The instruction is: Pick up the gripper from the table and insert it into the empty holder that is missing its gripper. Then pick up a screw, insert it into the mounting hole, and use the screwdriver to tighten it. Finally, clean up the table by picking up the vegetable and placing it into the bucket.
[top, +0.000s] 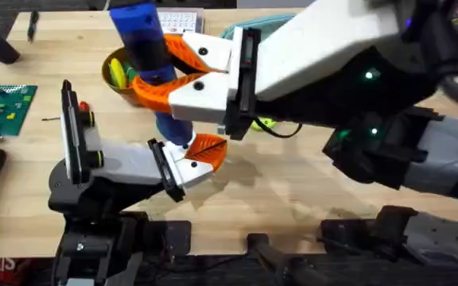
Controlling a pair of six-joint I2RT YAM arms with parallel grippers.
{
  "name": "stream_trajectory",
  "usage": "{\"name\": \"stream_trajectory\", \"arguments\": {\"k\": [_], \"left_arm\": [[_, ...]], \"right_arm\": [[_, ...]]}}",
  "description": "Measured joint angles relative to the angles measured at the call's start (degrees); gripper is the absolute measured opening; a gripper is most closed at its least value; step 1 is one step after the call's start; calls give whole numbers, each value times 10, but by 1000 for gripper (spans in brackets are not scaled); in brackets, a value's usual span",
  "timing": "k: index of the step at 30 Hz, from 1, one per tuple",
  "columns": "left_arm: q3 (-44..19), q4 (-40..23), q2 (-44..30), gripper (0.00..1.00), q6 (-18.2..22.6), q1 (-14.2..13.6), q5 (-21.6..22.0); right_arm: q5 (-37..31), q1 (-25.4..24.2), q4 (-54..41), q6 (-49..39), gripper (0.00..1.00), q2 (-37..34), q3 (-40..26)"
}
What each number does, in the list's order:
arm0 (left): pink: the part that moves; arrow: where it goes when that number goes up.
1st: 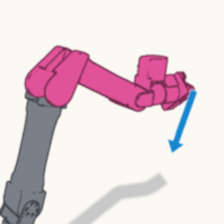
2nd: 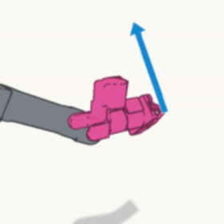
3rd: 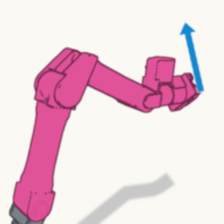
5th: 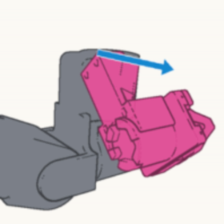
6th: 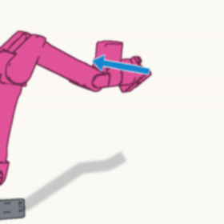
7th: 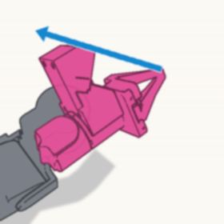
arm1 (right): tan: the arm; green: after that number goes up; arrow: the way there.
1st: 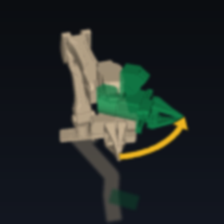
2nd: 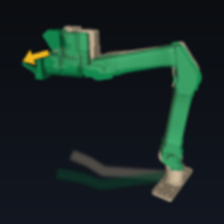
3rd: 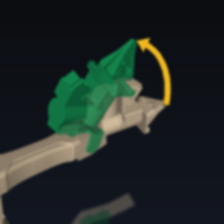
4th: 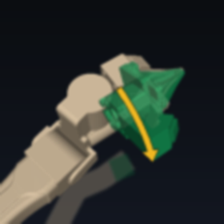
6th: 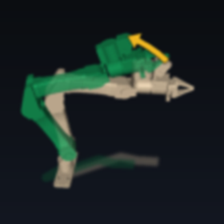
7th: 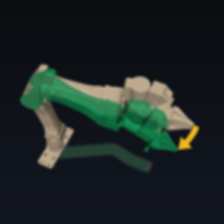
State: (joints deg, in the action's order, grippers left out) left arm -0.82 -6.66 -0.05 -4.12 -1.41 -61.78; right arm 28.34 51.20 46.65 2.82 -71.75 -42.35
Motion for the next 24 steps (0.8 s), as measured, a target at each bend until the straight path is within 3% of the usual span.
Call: {"name": "stream_trajectory", "arguments": {"k": [19,24], "left_arm": [[0,0,0,11,0,0,-1],[0,0,0,11,0,0,-1]], "right_arm": [[0,-1,-18,1,49,4,0],[0,-1,15,2,50,4,5]]}}
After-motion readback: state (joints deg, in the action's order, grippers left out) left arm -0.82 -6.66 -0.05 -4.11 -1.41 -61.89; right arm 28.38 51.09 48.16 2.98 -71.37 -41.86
